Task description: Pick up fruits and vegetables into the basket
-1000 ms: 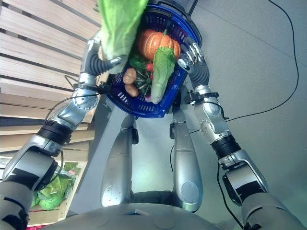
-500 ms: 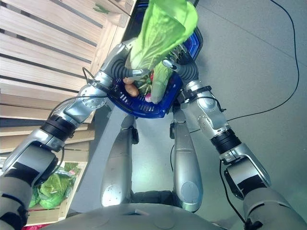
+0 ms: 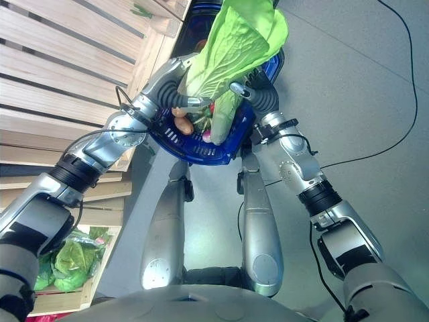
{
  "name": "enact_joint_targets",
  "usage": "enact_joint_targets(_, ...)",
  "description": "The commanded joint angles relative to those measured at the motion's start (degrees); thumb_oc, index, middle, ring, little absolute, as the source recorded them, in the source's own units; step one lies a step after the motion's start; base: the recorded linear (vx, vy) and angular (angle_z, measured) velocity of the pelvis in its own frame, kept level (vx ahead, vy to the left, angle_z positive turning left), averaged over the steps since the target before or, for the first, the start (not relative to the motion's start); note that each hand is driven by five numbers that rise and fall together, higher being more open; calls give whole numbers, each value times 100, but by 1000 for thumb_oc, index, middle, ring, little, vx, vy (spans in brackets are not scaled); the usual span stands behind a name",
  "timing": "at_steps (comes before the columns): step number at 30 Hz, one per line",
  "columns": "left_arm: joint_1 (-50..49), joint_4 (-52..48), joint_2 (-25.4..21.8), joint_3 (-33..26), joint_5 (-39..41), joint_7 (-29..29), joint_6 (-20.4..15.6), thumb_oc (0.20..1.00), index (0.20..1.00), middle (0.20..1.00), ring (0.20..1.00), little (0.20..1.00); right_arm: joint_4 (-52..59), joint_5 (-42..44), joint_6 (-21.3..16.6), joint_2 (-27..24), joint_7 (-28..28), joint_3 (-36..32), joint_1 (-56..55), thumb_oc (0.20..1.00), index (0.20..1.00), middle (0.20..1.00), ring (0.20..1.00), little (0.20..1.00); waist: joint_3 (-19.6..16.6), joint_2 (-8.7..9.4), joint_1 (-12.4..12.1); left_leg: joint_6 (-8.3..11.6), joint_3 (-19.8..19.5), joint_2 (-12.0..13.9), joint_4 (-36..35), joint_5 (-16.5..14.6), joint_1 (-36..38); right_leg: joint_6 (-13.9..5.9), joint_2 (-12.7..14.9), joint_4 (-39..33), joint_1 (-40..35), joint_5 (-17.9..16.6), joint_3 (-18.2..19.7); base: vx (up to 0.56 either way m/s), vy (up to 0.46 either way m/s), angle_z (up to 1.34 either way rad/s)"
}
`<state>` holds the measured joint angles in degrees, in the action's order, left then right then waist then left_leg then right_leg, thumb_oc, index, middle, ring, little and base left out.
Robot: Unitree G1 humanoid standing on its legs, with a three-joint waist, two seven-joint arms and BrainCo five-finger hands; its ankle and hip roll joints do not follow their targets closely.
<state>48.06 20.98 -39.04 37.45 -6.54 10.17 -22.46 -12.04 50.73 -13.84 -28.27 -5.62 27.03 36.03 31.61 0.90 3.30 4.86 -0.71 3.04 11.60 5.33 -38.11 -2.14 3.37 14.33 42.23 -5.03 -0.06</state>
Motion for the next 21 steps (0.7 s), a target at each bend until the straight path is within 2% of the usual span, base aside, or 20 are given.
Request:
enact_joint_targets(1, -45, -583, -37, 199, 27, -207, -139, 200, 200, 200, 200, 200, 986, 220, -104, 18, -485, 40, 97, 1000, 1000, 1000, 1000, 1000, -181, -22, -5, -94, 229, -245, -58, -112, -64, -324, -172, 198, -232, 309, -351, 0, 0, 0)
enact_joint_targets(6, -71, -595, -52, 209, 209, -271, 41, 200, 200, 200, 200, 200, 1169, 304, 43, -43, -687, 159, 128, 1000, 1000, 1000, 1000, 1000, -181, -14, -23, -98, 219, -246, -58, -104, -93, -326, -165, 194, -205, 299, -374, 0, 0, 0)
enact_joint_targets(10, -79, -530, -73, 217, 245, -286, 258, 200, 200, 200, 200, 200, 1227, 452, 29, -70, -837, 188, 144, 1000, 1000, 1000, 1000, 1000, -181, 1, -37, -97, 210, -247, -42, -120, -94, -337, -161, 217, -206, 319, -388, 0, 0, 0)
enact_joint_targets(17, -148, -548, -91, 249, 212, -588, 424, 200, 200, 200, 200, 200, 1415, 624, -79, -86, -919, 167, 138, 1000, 1000, 1000, 1000, 1000, -181, 5, -36, -96, 195, -249, -37, -118, -126, -342, -166, 214, -178, 314, -396, 0, 0, 0)
enact_joint_targets(18, -135, -567, -95, 284, 247, -641, 465, 200, 200, 200, 200, 200, 1452, 642, -194, -74, -912, 177, 129, 561, 561, 561, 561, 561, -181, 2, -30, -95, 196, -252, -34, -118, -133, -342, -165, 209, -177, 313, -395, 0, 0, 0)
enact_joint_targets(19, -130, -572, -88, 302, 258, -674, 493, 200, 200, 200, 200, 200, 1462, 666, -249, -61, -902, 178, 130, 200, 200, 200, 200, 200, -181, 2, -29, -97, 198, -251, -41, -118, -125, -341, -166, 203, -181, 312, -396, 0, 0, 0)
enact_joint_targets(21, -115, -587, -76, 334, 242, -708, 526, 200, 200, 200, 200, 200, 1468, 656, -323, -14, -929, 170, 124, 200, 200, 200, 200, 200, -181, -1, -25, -100, 204, -250, -49, -118, -129, -341, -168, 192, -179, 309, -395, 0, 0, 0)
